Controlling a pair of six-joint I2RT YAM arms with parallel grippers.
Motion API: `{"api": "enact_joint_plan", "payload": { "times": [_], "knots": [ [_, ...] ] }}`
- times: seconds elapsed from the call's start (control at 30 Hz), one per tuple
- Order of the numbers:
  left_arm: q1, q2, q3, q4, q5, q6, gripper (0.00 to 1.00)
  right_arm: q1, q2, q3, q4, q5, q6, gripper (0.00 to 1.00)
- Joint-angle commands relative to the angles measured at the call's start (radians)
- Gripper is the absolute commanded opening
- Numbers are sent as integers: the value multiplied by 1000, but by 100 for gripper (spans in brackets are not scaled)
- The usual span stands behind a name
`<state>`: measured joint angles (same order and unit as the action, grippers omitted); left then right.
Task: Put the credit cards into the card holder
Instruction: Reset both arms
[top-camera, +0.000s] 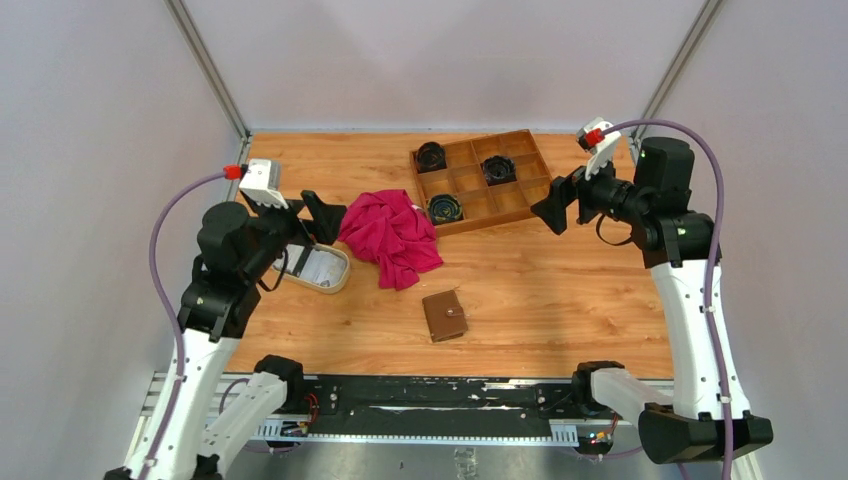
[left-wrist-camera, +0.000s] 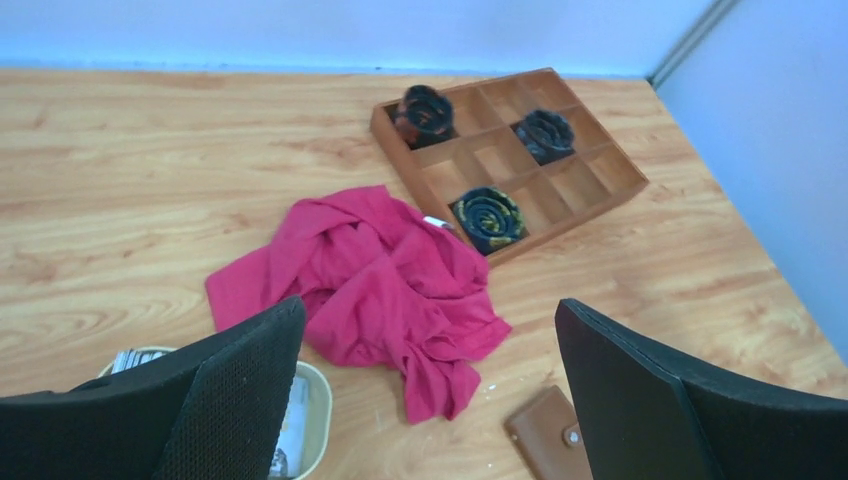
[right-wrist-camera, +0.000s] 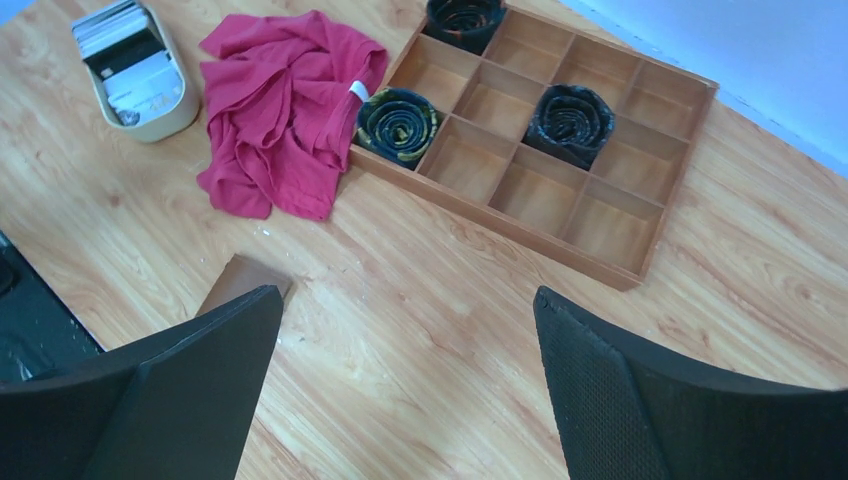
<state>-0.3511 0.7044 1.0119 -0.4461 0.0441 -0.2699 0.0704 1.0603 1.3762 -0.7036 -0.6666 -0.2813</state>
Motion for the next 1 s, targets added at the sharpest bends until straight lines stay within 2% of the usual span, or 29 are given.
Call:
{"api": "enact_joint_plan", "payload": {
  "times": [0.0,0.13,0.23,0.33,0.63,0.97],
  "knots": [
    [198,52,-60,83,407,-95,100,-31,-35,36,9,69,129,100],
    [201,62,-83,91,382,-24,100,-47,-45,35,16,112,187,100],
    [199,40,-96,56,329,37,100,-62,-49,28,13,56,174,100],
    [199,-5,-159,123,336,37,100,-107,-46,11,23,-4,151,100],
    [199,-58,-307,241,361,41,100,-169,-28,-10,49,-59,136,100],
    [199,-84,-318,171,299,92,100,-224,-31,-56,91,-94,154,100]
  ]
}}
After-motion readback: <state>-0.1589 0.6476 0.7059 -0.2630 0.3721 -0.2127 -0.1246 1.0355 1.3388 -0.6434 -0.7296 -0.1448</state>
